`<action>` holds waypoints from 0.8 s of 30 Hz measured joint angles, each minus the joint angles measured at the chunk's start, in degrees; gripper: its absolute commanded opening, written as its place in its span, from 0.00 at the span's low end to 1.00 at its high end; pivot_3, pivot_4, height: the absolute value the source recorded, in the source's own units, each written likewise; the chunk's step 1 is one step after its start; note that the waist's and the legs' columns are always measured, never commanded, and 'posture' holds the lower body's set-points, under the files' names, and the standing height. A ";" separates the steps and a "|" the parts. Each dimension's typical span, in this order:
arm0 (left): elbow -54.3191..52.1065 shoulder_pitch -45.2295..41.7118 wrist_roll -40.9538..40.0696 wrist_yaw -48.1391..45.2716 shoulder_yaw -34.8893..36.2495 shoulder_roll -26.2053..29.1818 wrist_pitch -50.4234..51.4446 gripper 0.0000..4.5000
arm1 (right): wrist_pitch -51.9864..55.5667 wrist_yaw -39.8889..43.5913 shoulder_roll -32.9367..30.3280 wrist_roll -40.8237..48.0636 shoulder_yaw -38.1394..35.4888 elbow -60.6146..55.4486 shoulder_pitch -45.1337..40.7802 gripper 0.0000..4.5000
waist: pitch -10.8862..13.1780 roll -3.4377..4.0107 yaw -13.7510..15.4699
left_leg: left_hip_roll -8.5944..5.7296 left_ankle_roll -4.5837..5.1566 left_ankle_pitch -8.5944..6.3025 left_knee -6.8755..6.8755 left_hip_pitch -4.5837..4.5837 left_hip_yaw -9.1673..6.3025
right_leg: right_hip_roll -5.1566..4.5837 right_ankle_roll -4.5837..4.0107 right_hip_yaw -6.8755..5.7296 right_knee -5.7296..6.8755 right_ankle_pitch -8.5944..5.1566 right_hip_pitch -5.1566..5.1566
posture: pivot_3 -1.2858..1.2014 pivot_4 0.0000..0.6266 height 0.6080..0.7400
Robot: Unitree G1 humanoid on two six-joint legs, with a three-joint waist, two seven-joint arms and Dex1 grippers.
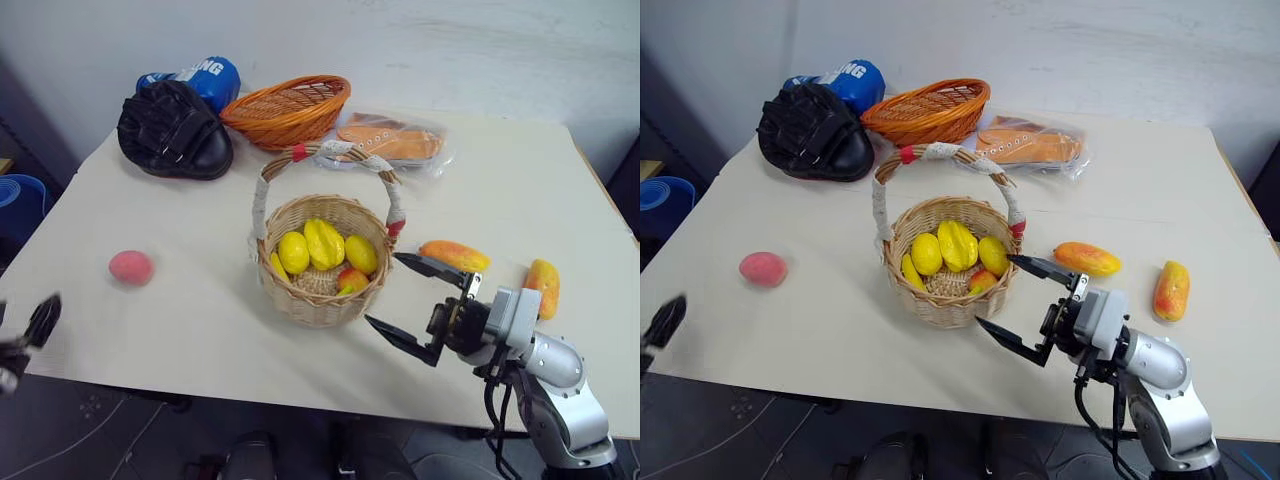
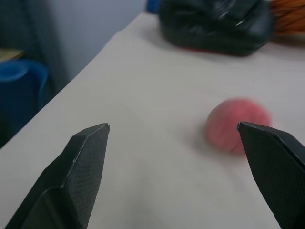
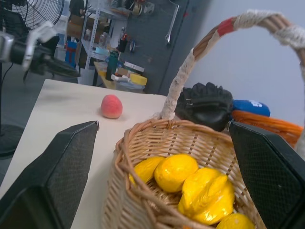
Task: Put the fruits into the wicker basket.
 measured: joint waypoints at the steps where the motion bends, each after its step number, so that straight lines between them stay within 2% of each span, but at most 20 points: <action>1: 0.41 -2.42 0.83 -0.18 -1.86 1.35 0.68 1.00 | 0.18 -0.27 0.20 -0.06 -0.02 0.03 0.06 0.99 | 0.03 0.10 -0.09 | 0.02 -0.03 0.00 0.00 -0.01 0.08 | 0.00 0.00 -0.01 0.01 0.00 -0.03 | 0.52 0.24 1.00; 4: 2.65 -8.04 3.44 -1.73 -7.52 4.37 1.51 1.00 | 0.54 -0.65 0.53 -0.36 0.16 0.08 -0.18 0.99 | 0.07 0.17 -0.53 | 0.08 -0.31 0.13 -0.05 -0.04 0.12 | 0.08 0.00 -0.03 0.02 -0.02 -0.14 | 0.52 0.24 1.00; 10: 11.49 -14.13 11.67 -5.22 -17.70 6.06 0.65 1.00 | -0.06 -0.83 1.23 -2.07 0.34 0.31 1.14 0.99 | 0.12 0.23 -0.99 | 0.11 -0.32 0.16 0.01 -0.05 0.10 | 0.13 -0.01 -0.05 0.12 -0.04 -0.18 | 0.52 0.24 1.00; 15: 18.62 -19.57 15.45 -6.67 -20.61 6.24 -0.99 1.00 | -0.88 -0.96 1.68 -4.12 0.53 0.45 2.88 0.99 | 0.11 0.23 -0.99 | 0.10 -0.24 0.19 0.05 -0.05 0.10 | 0.10 0.02 -0.04 0.18 -0.01 -0.17 | 0.52 0.24 1.00; 18: 18.95 -20.81 15.86 -8.51 -21.79 6.20 -1.79 0.86 | -1.03 -0.95 1.39 -5.19 0.24 0.43 3.69 1.00 | 0.11 0.23 -0.85 | 0.10 -0.30 0.21 0.03 -0.06 0.10 | 0.10 0.02 -0.05 0.17 -0.02 -0.18 | 0.52 0.24 1.00; 22: 21.64 -21.68 16.85 -9.39 -21.96 6.13 -3.73 0.59 | -1.11 -0.94 0.49 -5.65 -0.43 0.44 5.11 1.00 | 0.11 0.23 -0.98 | 0.11 -0.29 0.20 0.05 -0.04 0.11 | 0.11 0.02 -0.04 0.19 -0.02 -0.17 | 0.52 0.24 1.00; 24: 22.63 -21.71 17.12 -10.41 -22.09 6.13 -4.91 0.52 | -1.38 -0.99 0.49 -5.66 -0.48 0.44 5.16 1.00 | 0.11 0.23 -0.97 | 0.10 -0.27 0.20 0.06 -0.02 0.11 | 0.10 0.02 -0.04 0.23 -0.02 -0.17 | 0.52 0.24 1.00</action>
